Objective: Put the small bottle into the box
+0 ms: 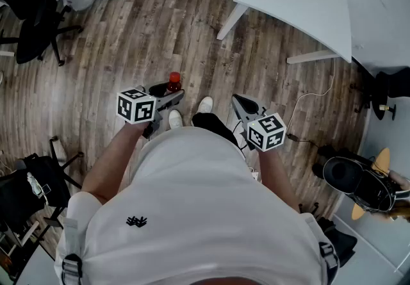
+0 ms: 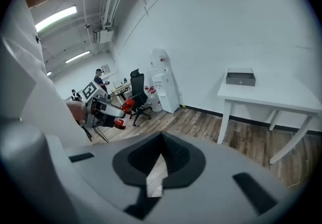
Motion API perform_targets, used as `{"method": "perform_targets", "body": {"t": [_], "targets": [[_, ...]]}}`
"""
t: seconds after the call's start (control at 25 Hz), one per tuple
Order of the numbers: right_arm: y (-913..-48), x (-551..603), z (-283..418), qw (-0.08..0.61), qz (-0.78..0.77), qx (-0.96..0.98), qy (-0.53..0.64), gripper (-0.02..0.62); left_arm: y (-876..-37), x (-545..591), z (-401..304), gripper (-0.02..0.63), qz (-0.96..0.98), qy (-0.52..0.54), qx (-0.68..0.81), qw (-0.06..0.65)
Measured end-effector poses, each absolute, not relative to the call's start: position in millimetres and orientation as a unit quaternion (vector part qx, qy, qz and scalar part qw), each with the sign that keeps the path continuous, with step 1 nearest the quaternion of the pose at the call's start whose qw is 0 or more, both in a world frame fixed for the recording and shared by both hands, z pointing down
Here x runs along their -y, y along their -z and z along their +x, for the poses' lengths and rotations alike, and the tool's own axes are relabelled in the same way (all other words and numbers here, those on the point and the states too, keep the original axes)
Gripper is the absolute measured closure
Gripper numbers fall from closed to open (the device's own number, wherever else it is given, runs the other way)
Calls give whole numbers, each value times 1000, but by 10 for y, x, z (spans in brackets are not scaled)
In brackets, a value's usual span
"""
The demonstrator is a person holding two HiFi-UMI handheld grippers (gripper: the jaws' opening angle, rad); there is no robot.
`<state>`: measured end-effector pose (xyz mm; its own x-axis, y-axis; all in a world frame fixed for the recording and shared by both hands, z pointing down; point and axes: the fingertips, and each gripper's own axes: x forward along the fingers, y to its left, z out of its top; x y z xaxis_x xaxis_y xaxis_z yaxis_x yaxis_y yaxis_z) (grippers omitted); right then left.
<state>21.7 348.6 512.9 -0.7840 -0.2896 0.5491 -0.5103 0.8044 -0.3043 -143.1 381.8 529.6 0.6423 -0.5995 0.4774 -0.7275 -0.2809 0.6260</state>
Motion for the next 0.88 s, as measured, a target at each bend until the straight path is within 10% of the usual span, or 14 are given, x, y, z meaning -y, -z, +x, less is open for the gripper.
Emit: {"method": "perform_targets", "body": {"t": [0.88], "targets": [[-5171,-2100,917,200,245,911,-264,526,-4872,-1857,-738,383,816,-95,395,410]]}}
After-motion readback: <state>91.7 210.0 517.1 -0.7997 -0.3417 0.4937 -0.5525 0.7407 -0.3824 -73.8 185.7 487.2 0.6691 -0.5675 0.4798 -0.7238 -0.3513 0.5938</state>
